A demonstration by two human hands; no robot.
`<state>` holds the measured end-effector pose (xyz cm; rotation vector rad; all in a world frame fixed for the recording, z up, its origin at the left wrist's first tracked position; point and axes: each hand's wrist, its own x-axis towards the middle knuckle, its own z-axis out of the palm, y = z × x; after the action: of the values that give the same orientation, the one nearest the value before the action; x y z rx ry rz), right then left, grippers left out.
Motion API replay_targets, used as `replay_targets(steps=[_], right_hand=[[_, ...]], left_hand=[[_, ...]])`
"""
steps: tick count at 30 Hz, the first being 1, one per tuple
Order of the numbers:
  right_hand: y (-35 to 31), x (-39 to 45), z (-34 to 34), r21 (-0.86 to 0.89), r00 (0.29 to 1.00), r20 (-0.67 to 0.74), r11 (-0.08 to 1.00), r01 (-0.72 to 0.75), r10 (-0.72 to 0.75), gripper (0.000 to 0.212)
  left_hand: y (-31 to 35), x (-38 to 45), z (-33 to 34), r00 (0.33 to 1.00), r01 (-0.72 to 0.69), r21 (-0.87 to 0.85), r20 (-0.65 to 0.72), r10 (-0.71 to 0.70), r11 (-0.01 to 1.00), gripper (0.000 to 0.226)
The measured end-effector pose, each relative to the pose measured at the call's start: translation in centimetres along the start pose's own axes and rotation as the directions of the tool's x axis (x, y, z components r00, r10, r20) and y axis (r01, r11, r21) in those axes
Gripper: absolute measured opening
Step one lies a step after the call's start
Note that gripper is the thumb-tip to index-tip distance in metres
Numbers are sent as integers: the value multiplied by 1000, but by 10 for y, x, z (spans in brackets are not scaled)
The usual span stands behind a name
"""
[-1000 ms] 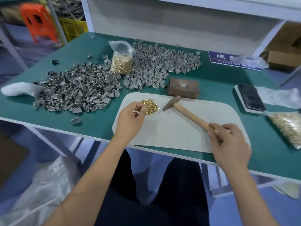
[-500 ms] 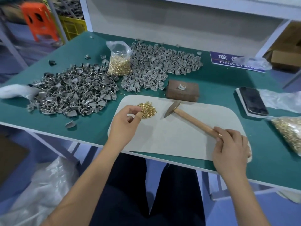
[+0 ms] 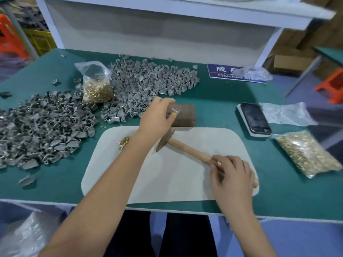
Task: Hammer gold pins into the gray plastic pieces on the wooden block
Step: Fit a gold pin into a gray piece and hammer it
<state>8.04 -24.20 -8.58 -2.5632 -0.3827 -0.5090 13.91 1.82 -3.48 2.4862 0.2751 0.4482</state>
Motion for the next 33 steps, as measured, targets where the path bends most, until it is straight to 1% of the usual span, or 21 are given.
replay_targets(steps=[1, 3, 6, 8, 10, 12, 14, 19, 22, 25, 28, 30, 32, 33], right_hand=[[-5, 8, 1, 26, 1000, -18, 1000, 4, -3, 20], [-20, 32, 7, 114, 999, -45, 993, 25, -20, 17], [-47, 78, 25, 249, 998, 5, 967, 53, -56, 16], [-63, 108, 41, 301, 997, 33, 952, 55, -68, 19], [-75, 133, 55, 263, 996, 62, 964, 46, -65, 24], [-83, 148, 67, 173, 990, 120, 984, 48, -69, 29], [-86, 152, 77, 138, 984, 157, 989, 58, -80, 28], [-85, 149, 93, 129, 992, 69, 987, 95, -105, 27], [-85, 150, 95, 87, 991, 31, 988, 128, -131, 32], [-83, 150, 96, 49, 986, 26, 985, 166, -167, 30], [-83, 149, 96, 119, 979, 10, 972, 202, -204, 24], [-95, 143, 95, 236, 955, -28, 927, 293, -294, 21], [-117, 129, 98, 319, 897, -57, 844, 432, -438, 16], [-127, 121, 101, 320, 859, -48, 807, 497, -510, 13]], left_hand=[[-3, 5, 2, 999, 13, 49, 34, -15, 999, 45], [-9, 12, 7, 997, 21, 78, 71, -26, 997, 44], [-17, 14, 10, 999, -20, 43, 52, 17, 999, 37], [-18, 15, 11, 999, -42, 23, 21, 42, 999, 33], [-17, 18, 12, 999, -34, 38, 0, 34, 999, 28], [-15, 23, 13, 1000, -9, 81, -5, 9, 997, 22], [-15, 28, 14, 1000, 10, 99, -14, -9, 995, 16], [-24, 27, 20, 994, -16, 63, -105, 23, 998, 16], [-27, 18, 14, 986, -7, 95, -165, 23, 995, 17], [-40, 4, -19, 962, 87, 114, -268, -54, 990, 13], [-72, -23, -67, 900, 238, 137, -403, -166, 962, 10], [-100, -48, -95, 840, 354, 122, -477, -258, 927, 9], [-126, -70, -115, 790, 469, 132, -505, -348, 873, 14], [-137, -78, -122, 775, 512, 145, -502, -383, 847, 17]])
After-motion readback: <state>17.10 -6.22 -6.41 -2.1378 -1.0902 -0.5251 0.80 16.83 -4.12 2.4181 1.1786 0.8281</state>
